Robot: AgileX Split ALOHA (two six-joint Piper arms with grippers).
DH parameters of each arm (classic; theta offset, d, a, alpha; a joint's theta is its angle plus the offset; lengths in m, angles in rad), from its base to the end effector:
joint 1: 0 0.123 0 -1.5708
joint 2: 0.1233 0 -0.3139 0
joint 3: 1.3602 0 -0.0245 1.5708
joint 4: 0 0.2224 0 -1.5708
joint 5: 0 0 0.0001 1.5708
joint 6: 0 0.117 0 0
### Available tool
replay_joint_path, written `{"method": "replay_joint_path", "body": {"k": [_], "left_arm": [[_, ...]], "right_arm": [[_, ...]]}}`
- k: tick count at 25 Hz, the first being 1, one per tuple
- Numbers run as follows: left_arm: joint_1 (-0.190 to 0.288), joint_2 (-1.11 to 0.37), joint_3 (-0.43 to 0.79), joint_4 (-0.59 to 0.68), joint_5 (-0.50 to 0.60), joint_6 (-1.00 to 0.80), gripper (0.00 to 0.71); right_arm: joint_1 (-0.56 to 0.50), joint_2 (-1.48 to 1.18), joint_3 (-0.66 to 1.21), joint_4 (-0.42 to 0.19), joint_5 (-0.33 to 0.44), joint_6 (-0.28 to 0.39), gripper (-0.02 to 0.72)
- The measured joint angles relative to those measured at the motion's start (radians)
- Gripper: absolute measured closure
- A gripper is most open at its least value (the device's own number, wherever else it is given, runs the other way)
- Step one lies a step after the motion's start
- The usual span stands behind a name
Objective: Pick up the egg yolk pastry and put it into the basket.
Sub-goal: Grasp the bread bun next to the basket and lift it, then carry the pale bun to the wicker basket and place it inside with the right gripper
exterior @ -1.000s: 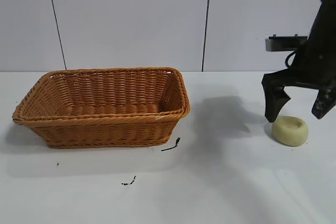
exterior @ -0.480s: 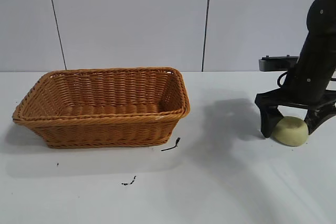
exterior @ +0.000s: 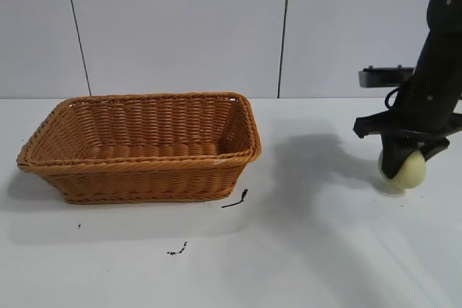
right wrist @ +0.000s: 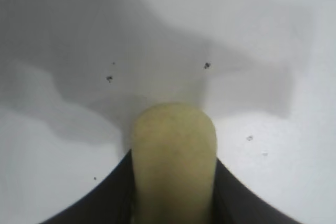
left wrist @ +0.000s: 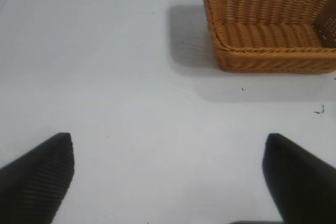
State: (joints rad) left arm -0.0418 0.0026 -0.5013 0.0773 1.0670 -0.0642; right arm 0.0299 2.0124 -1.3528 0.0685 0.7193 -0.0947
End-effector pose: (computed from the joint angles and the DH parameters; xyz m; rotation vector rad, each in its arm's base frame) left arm -0.0358 0.0094 0.2519 -0.0268 2.0493 0.0267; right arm 0.4002 0.0173 0.1759 -0.1135 2.8581 0.0618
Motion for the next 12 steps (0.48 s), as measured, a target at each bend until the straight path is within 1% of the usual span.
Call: {"method": "replay_joint_path", "body": {"k": [2,4,10,12], "left_arm": [[0.000,0.000,0.000,0.000,0.000,0.000,0.014],[0.000,0.000,0.000,0.000,0.000,0.000,0.014],[0.000,0.000,0.000,0.000,0.000,0.000,0.014],[0.000,0.000,0.000,0.000,0.000,0.000,0.014]], "right_arm": [[0.000,-0.068,0.000,0.000,0.013,0.000,0.523],[0.000,-0.126,-0.018,0.000,0.047,0.000,0.525],[0.002,-0.132,-0.236,0.005,0.228,0.000,0.526],[0.016,-0.105,-0.320,0.005,0.264,0.000,0.526]]}}
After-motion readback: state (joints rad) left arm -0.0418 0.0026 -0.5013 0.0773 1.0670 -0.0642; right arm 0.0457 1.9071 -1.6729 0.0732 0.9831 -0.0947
